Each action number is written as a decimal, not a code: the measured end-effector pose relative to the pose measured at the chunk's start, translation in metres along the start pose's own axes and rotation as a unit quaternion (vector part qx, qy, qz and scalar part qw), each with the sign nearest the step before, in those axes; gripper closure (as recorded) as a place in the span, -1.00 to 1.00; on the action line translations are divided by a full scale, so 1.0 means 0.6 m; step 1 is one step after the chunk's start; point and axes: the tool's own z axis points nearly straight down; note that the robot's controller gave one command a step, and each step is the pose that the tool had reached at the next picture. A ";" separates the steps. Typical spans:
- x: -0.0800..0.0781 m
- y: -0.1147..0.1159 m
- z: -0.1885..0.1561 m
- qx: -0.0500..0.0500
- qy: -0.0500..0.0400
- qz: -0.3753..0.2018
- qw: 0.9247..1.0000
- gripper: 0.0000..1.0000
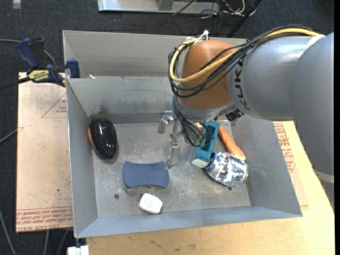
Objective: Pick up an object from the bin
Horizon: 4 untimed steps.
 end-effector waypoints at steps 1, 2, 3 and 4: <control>-0.002 -0.001 -0.008 0.000 -0.004 0.001 1.000 -1.00; 0.037 0.064 0.088 0.000 -0.004 -0.031 1.000 -1.00; 0.045 0.080 0.103 0.000 0.000 -0.054 0.999 -1.00; 0.065 0.110 0.050 0.000 -0.005 -0.079 0.997 -1.00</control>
Offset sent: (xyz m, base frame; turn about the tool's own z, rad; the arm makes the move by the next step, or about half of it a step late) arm -0.0323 0.0509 -0.0723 -0.0816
